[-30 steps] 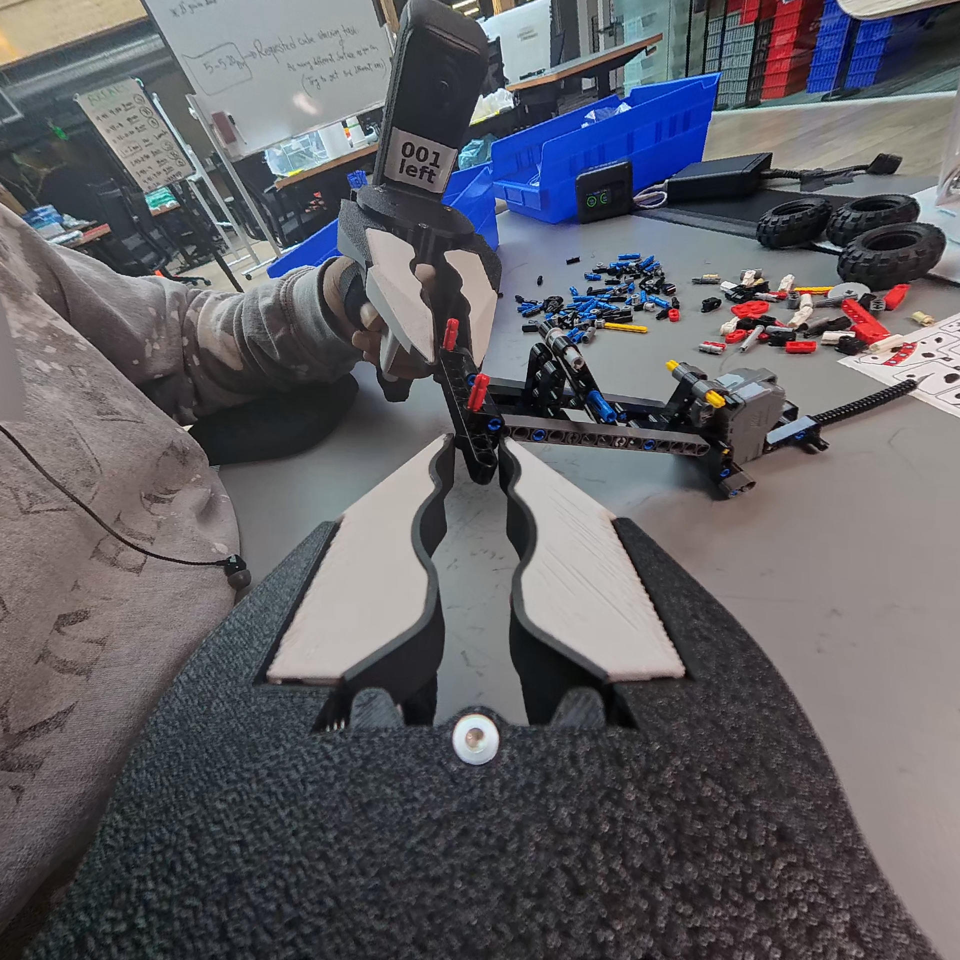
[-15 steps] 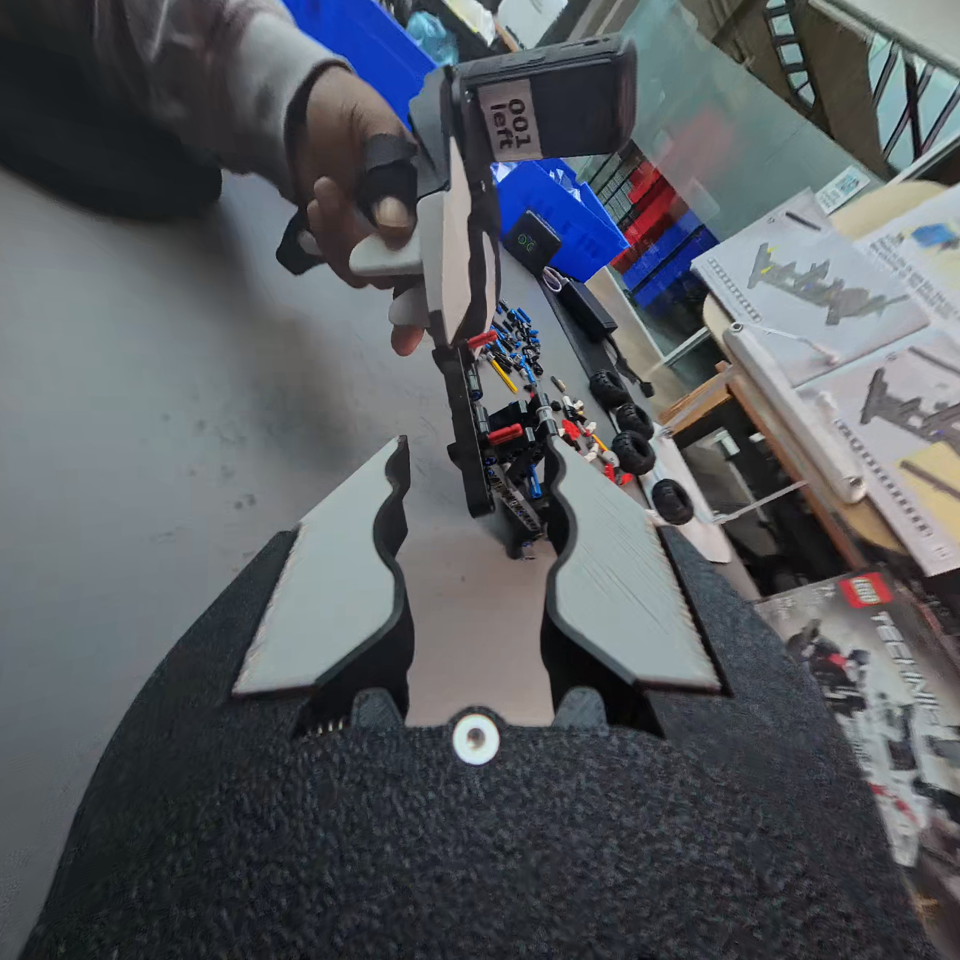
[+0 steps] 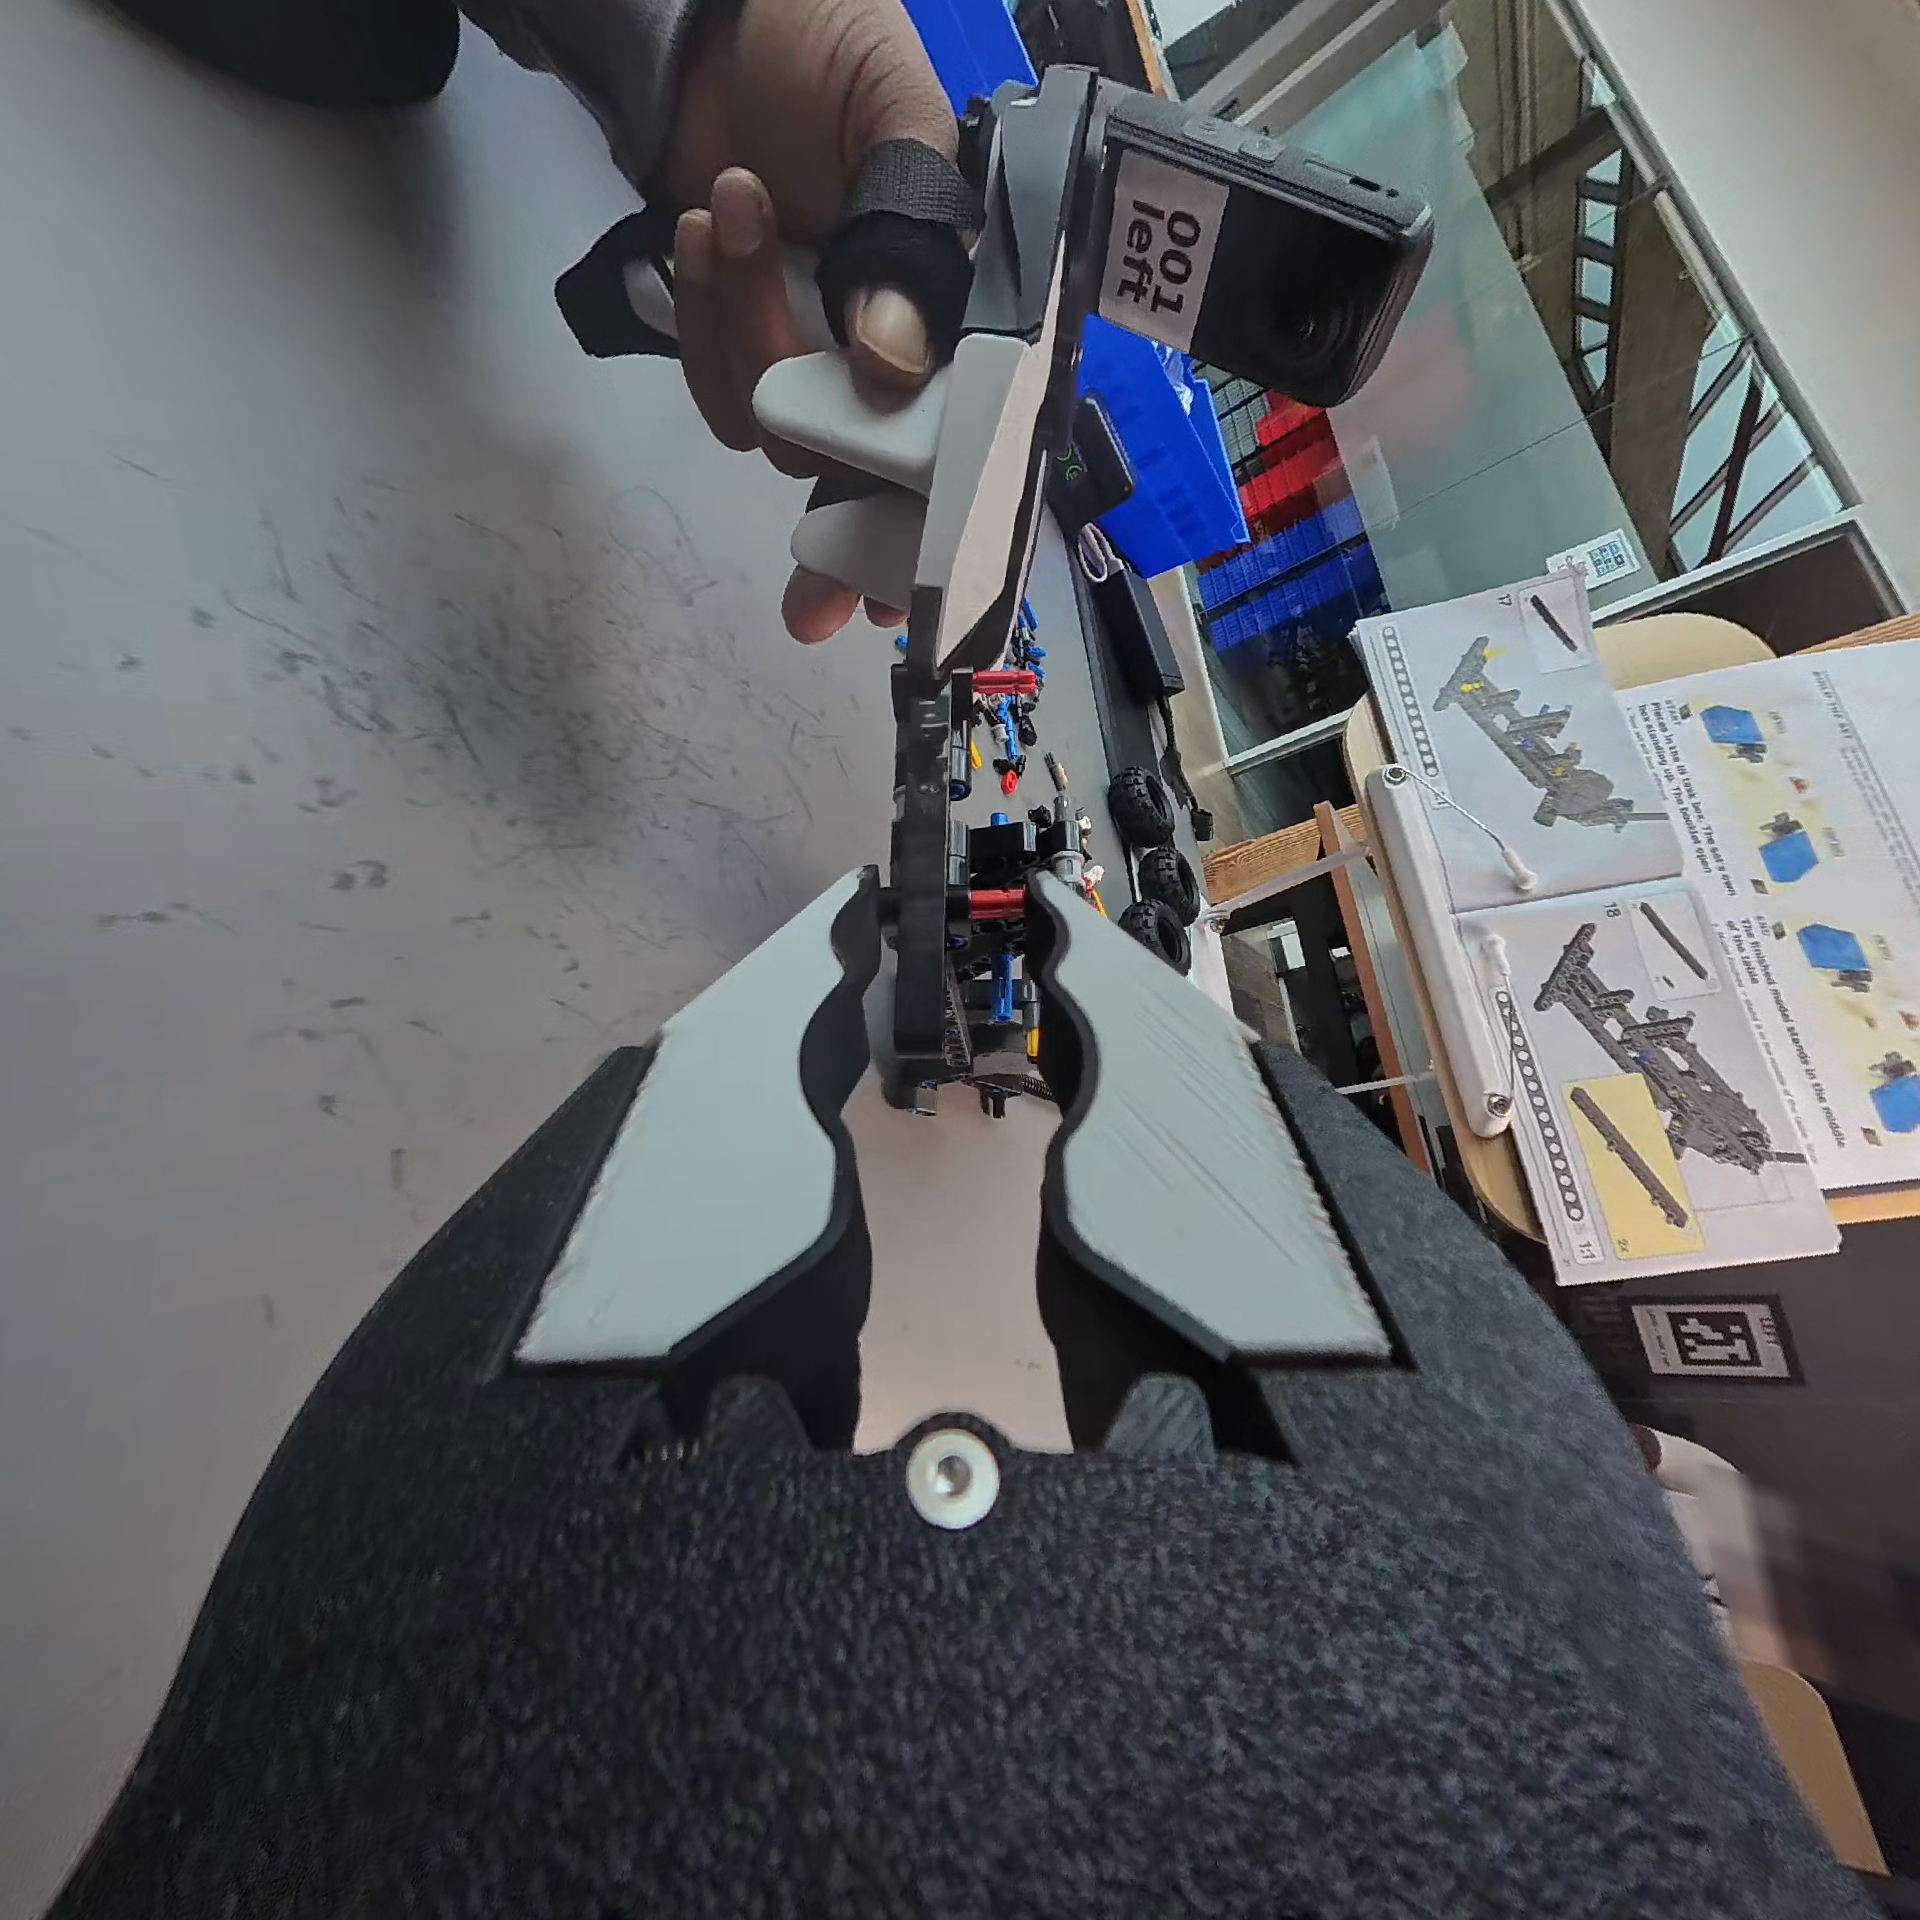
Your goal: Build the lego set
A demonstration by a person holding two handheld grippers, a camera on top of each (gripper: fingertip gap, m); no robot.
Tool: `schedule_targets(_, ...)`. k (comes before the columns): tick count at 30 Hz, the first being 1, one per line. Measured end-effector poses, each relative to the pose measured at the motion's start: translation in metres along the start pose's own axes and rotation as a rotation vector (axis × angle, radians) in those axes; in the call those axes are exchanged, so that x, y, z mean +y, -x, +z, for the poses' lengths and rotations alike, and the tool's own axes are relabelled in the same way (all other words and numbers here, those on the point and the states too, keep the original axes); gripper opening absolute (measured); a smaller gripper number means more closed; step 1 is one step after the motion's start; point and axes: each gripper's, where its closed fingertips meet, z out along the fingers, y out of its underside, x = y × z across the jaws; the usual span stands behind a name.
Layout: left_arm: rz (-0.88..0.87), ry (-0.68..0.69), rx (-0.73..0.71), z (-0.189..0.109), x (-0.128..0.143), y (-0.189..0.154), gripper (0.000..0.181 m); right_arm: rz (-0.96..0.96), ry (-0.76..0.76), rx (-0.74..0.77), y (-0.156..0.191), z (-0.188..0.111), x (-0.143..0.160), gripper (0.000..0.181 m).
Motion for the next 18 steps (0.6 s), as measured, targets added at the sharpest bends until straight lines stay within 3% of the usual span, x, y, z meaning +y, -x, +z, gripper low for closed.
schedule_targets(2, -0.016, -0.010, 0.010, -0.0007, -0.0014, -0.0005, 0.015, -0.006, 0.002, -0.009, 0.0030, 0.0008, -0.0007, 0.017)
schedule_targets(18, -0.054, -0.030, 0.024, -0.0032, -0.0040, 0.0009, 0.015, 0.092, -0.024, 0.014, -0.0008, 0.0024, -0.0025, 0.017)
